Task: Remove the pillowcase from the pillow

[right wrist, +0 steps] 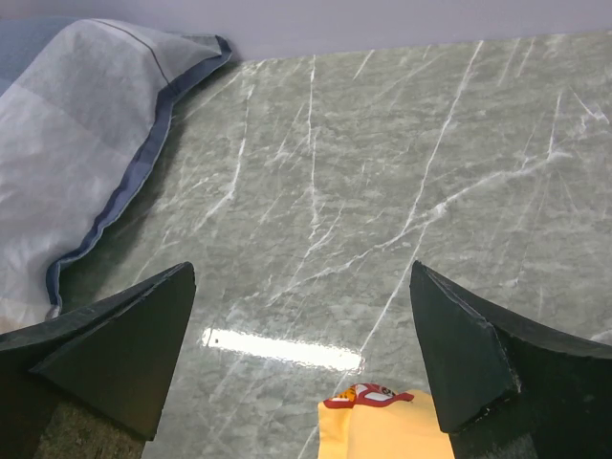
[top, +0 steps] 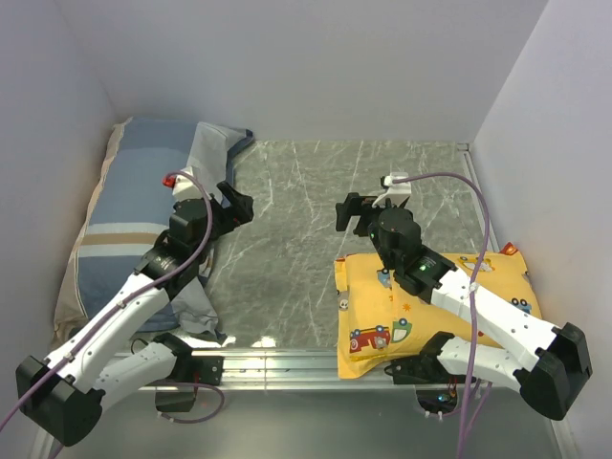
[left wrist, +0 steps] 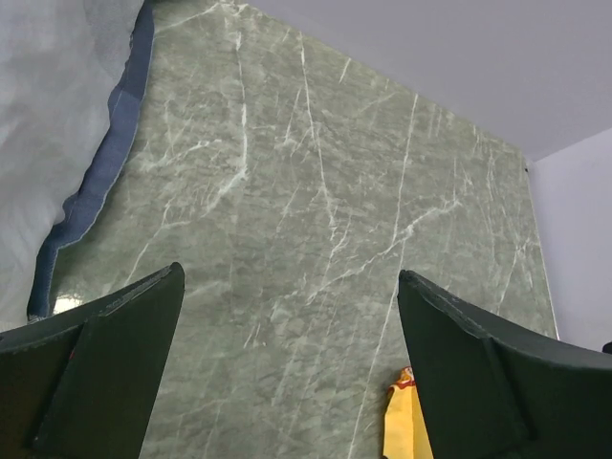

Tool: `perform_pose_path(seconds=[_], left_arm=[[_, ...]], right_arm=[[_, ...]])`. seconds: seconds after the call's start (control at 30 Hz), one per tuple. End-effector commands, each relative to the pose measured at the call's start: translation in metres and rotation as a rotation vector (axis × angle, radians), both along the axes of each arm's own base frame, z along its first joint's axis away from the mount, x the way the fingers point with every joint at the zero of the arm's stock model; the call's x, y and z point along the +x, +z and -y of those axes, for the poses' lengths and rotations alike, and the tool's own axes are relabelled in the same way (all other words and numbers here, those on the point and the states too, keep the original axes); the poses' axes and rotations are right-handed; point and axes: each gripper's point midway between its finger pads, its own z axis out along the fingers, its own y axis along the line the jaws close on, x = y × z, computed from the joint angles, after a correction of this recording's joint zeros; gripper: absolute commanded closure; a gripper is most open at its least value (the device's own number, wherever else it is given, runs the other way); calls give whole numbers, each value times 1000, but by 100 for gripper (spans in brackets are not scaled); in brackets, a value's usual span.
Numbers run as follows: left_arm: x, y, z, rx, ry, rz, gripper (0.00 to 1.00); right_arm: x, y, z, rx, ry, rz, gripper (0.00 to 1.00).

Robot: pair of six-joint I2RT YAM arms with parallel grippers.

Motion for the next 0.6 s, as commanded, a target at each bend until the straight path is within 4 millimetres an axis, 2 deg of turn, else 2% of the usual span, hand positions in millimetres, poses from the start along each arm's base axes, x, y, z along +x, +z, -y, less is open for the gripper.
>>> perform_pose_path(seconds=[0.0, 0.2, 0.3, 0.33, 0.37, 0.4, 0.43, 0.47, 0.5, 0.53, 0.57], left_arm=[[5, 36, 4, -19, -14, 76, 1], [5, 53, 12, -5, -69, 109, 1], [10, 72, 12, 9, -66, 136, 1], [17, 69, 13, 31, -53, 117, 1], [21, 87, 7, 46, -20, 128, 1], [36, 77, -2, 130, 50, 86, 1], [44, 77, -11, 187, 109, 64, 1], [52, 108, -20, 224, 169, 94, 1], [65, 82, -40, 360, 292, -10, 1], [71, 85, -49, 410, 352, -27, 1], [76, 97, -56, 456, 397, -26, 1]], right_arm=[[2, 15, 1, 40, -13, 38, 0], [4, 19, -2, 41, -7, 37, 0], [6, 23, -5, 42, -5, 35, 1], [8, 22, -6, 40, -8, 30, 1], [9, 22, -6, 42, -13, 27, 1], [10, 25, -7, 43, -15, 23, 1], [12, 23, -10, 45, -13, 12, 1], [12, 22, -14, 46, 2, 5, 1], [13, 23, -17, 49, 13, 0, 1], [14, 19, -22, 50, 24, -14, 1], [15, 21, -24, 55, 32, -15, 1]])
